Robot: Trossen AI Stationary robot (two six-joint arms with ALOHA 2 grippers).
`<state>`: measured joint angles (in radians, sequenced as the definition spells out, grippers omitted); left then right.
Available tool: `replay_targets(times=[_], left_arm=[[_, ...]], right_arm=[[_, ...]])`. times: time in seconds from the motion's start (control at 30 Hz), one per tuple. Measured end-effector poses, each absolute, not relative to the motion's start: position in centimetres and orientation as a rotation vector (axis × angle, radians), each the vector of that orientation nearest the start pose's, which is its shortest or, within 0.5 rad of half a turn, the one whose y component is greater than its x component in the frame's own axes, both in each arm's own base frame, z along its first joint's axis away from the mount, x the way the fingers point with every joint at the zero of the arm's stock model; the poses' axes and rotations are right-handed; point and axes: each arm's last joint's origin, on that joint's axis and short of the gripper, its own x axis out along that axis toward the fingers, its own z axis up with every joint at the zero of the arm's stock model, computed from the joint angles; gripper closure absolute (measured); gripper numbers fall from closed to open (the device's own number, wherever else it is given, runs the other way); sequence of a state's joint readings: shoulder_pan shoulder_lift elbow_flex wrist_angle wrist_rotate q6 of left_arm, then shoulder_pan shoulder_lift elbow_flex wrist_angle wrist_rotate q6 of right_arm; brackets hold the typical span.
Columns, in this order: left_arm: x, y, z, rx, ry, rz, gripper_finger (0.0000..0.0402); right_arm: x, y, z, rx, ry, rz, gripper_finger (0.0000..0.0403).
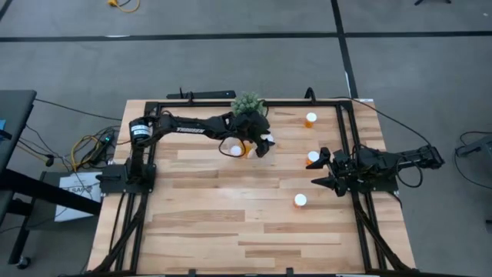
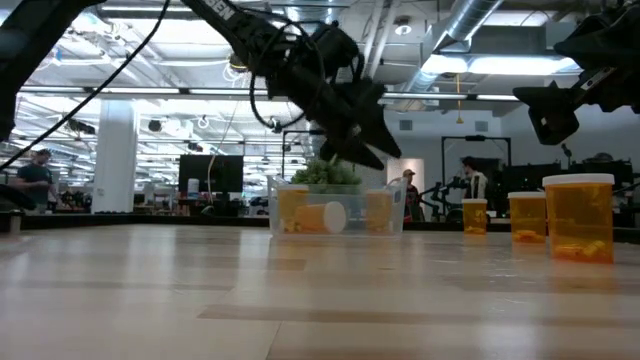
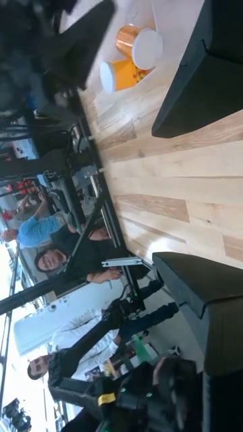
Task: Pick and place pill bottles into a basket
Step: Put the orange pill bottle into the transparent bin
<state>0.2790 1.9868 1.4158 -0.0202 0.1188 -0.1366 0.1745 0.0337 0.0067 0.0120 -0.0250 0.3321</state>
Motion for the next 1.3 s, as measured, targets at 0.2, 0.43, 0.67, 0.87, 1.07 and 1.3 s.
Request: replay_targets(times=[0.2,0.43,0.67,0.87,1.07,1.3], left_arm=[[40.8,11.3,26.2,-0.118,0.508,0.187,0.0148],[36.8,10.3,31.7,0.005,0.499,0.221,0.0148],[31.6,8.7,33.5,0.022,0.476,0.255,0.0148],[26.5,6.5,33.2,0.019,0.464,0.276,0.0148],[21.8,4.4,32.3,-0.037,0.418,0.269,0.0148],[17.6,2.3,31.6,-0.056,0.374,0.250,0.0148]], right_arm=[[9.8,1.8,16.4,0.330,0.048,0.195,0.0117],[9.8,1.8,16.4,0.330,0.048,0.195,0.0117],[9.8,1.8,16.4,0.330,0.048,0.195,0.0117],[9.8,1.8,16.4,0.330,0.048,0.195,0.0117],[9.8,1.8,16.4,0.330,0.048,0.195,0.0117],[9.8,1.8,16.4,0.330,0.048,0.195,0.0117]])
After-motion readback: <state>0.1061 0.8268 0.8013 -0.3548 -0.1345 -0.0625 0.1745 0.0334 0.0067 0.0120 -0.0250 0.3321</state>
